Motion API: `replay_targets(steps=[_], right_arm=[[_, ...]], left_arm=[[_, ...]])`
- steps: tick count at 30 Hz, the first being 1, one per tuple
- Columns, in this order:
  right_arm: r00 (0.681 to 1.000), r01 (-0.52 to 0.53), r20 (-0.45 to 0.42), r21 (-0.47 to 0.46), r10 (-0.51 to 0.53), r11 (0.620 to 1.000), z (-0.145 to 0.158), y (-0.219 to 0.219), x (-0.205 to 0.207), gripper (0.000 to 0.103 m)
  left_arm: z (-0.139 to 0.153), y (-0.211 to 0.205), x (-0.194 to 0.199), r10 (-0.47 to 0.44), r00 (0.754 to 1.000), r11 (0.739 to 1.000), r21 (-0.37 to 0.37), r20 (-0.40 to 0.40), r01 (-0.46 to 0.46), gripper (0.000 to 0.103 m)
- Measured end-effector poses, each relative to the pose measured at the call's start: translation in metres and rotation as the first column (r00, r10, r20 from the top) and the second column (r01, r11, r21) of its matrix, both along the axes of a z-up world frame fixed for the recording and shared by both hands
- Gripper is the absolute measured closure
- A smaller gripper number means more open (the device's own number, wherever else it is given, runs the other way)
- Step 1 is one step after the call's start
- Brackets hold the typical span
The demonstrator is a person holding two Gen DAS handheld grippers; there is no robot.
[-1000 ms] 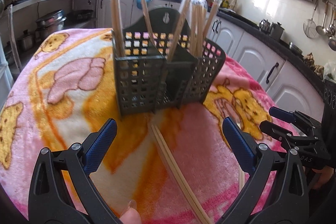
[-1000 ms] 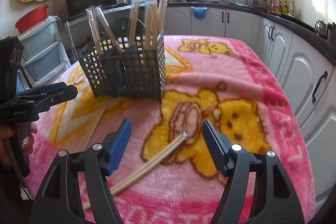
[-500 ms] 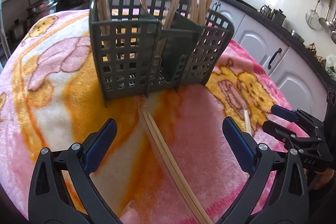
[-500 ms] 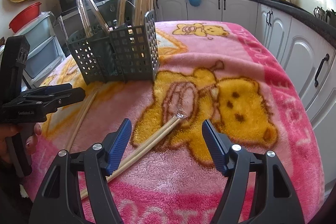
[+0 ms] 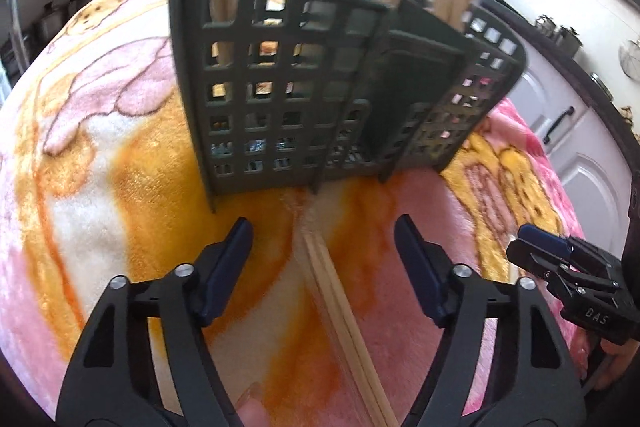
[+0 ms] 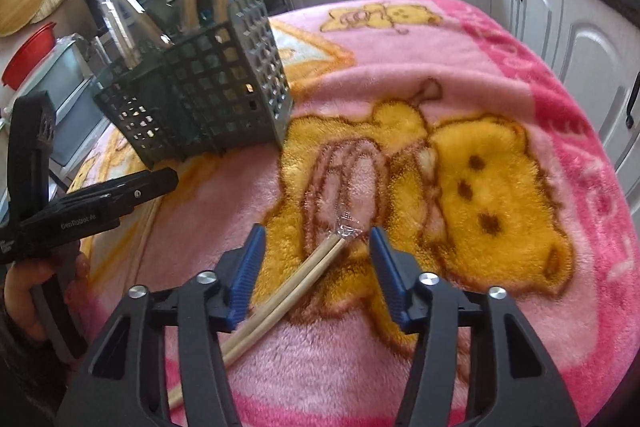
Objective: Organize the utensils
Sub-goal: 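Move both open grippers down toward the last wrapped chopsticks on the blanket, then close the left gripper on a wrapped chopstick while the right gripper grasps another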
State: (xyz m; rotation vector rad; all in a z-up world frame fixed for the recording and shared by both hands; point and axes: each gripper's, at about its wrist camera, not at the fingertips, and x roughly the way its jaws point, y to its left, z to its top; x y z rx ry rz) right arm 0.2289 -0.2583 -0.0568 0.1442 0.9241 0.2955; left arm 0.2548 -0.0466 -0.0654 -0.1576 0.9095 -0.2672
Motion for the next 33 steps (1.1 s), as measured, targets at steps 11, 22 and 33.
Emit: replay_targets(steps=[11, 22, 33], right_arm=[[0.998, 0.053, -0.03, 0.004, -0.053, 0.999, -0.006, -0.006, 0.014, 0.081], [0.999, 0.042, 0.004, 0.049, -0.042, 0.998, 0.004, -0.006, 0.013, 0.092], [0.99, -0.03, 0.142, 0.079, 0.019, 0.996, 0.045, 0.002, -0.009, 0.095]], left_arm=[[-0.001, 0.01, 0.009, 0.076, 0.997, 0.996, 0.038, -0.01, -0.076, 0.074], [0.0, 0.039, 0.009, 0.096, 0.995, 0.995, -0.011, -0.032, -0.097, 0.099], [0.035, 0.059, -0.015, 0.073, 0.996, 0.993, -0.095, 0.053, -0.068, 0.1]])
